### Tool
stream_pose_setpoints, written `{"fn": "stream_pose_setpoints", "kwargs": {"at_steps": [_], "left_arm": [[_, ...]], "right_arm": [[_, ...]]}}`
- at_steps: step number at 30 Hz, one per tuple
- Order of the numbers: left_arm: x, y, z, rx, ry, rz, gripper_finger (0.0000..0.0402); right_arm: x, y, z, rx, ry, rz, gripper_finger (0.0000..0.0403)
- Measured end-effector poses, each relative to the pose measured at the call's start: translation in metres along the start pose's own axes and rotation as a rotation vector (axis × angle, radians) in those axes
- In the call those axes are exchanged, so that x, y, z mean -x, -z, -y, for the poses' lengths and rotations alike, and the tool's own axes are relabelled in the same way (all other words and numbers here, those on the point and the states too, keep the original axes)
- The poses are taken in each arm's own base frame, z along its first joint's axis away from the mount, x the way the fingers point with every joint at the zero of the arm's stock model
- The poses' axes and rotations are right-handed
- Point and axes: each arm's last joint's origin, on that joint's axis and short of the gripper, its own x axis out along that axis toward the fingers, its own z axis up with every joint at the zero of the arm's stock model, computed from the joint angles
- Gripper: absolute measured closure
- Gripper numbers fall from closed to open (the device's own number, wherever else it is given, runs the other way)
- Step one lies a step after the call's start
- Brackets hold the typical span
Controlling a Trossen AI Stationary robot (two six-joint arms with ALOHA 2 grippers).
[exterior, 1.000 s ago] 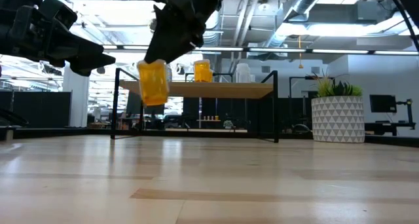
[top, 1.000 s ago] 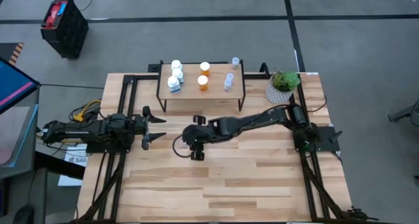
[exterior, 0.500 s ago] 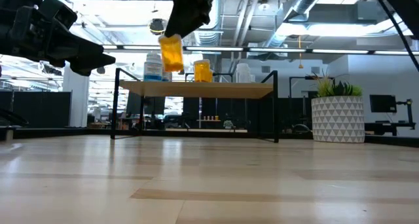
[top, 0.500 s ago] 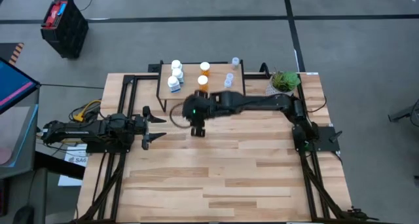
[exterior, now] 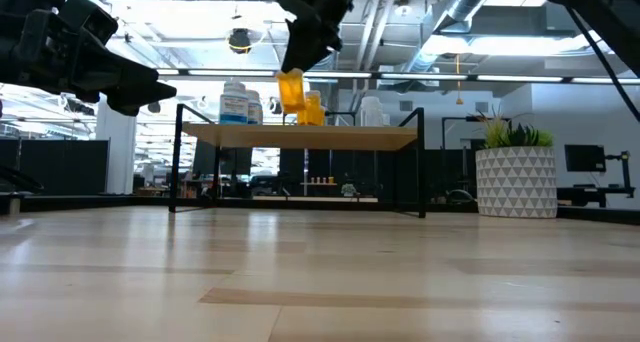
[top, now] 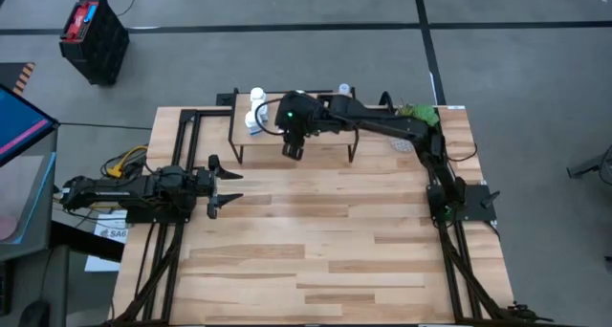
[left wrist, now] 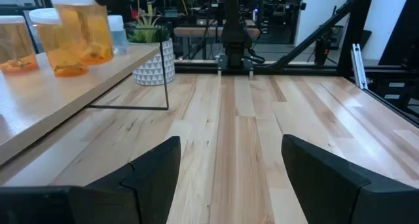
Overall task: Pick and place medicine bottles onto shelf by color
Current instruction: Put the orange pill bottle aligned with the other orange pill bottle on the shelf
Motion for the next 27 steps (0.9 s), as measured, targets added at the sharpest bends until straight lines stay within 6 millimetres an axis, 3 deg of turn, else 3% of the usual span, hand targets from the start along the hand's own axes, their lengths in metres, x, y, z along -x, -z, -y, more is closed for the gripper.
{"fn": "stream_pose_setpoints", "kwargs": {"at_steps": [6,27], "left_arm": [[0.000,0.000,0.000,0.000,0.000,0.000,0.0148],[0.000,0.000,0.000,-0.002,-0.001,0.000,0.0148]], "right_arm": [[-0.001,0.007,0.005,0.009,-0.001,-0.071,0.0205],[-0.005,0.010,0.031,-0.016,0.035,-0.078,0.0195]]}}
